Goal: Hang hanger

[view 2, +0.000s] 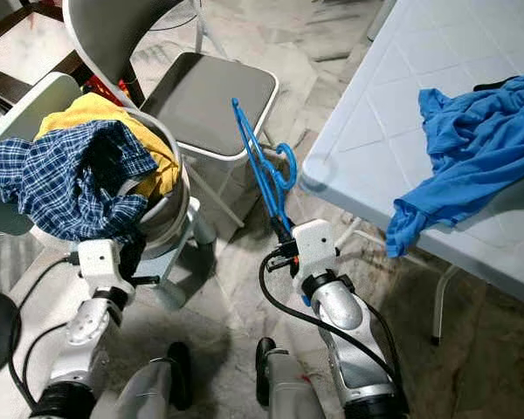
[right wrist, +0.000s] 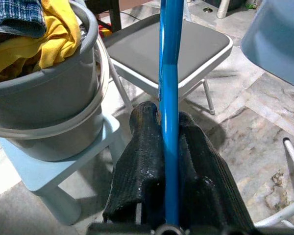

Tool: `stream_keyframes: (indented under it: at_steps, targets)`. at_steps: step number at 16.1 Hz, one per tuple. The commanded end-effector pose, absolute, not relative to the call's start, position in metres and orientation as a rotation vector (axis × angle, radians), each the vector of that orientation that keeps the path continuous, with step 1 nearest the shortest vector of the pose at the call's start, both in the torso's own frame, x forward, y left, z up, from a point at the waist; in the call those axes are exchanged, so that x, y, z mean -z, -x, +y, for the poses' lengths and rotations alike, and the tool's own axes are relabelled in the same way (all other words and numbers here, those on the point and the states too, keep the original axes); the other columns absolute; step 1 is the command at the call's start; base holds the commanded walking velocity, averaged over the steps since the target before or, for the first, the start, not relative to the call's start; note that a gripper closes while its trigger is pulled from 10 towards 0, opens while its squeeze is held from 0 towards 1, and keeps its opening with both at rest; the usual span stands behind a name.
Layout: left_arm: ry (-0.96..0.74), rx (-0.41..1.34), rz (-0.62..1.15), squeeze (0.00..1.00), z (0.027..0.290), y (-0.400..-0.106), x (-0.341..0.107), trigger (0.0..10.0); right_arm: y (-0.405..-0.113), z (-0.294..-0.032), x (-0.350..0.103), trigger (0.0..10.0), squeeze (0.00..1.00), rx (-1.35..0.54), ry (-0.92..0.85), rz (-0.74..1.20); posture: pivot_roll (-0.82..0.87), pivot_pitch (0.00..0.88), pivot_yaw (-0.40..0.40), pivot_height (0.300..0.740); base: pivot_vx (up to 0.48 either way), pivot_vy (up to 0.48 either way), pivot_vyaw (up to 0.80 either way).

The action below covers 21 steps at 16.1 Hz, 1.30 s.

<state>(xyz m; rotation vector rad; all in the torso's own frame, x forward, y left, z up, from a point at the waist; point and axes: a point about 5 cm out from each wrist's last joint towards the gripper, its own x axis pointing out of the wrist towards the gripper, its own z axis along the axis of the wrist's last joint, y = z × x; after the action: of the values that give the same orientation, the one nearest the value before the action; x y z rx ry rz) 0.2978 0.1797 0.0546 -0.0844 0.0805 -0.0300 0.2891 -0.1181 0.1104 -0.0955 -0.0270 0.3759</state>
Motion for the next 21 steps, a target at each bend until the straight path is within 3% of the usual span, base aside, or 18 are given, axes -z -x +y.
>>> stream_keyframes:
  at_steps: [1, 6, 12, 17, 21]
  targets:
    - [0.055, 0.061, 0.078, 0.0, 0.178, -0.293, -0.054, 0.0, -0.287, -0.12, -0.106, 10.0, 0.0, -0.362, 0.093, -0.018, -0.17, 0.29, -0.025, 0.74, 0.0, 0.0, 0.0]
    - [-0.243, 0.085, -0.225, 0.0, 0.182, -0.302, -0.109, 0.0, -0.289, -0.119, -0.105, 10.0, 0.0, -0.352, 0.084, -0.025, -0.17, 0.277, -0.019, 0.74, 0.0, 0.0, 0.0]
    - [-0.428, 0.092, -0.527, 0.0, 0.183, -0.314, -0.181, 0.0, -0.295, -0.117, -0.106, 10.0, 0.0, -0.352, 0.084, -0.037, -0.15, 0.252, -0.022, 0.74, 0.0, 0.0, 0.0]
    - [-0.47, 0.092, -0.762, 0.0, 0.174, -0.321, -0.252, 0.0, -0.301, -0.114, -0.107, 10.0, 0.0, -0.357, 0.08, -0.045, -0.13, 0.228, -0.018, 0.74, 0.0, 0.0, 0.0]
    - [-0.352, 0.165, -0.85, 0.0, 0.16, -0.327, -0.301, 0.0, -0.305, -0.113, -0.106, 10.0, 0.0, -0.345, 0.074, -0.057, -0.13, 0.197, 0.002, 0.74, 0.0, 0.0, 0.0]
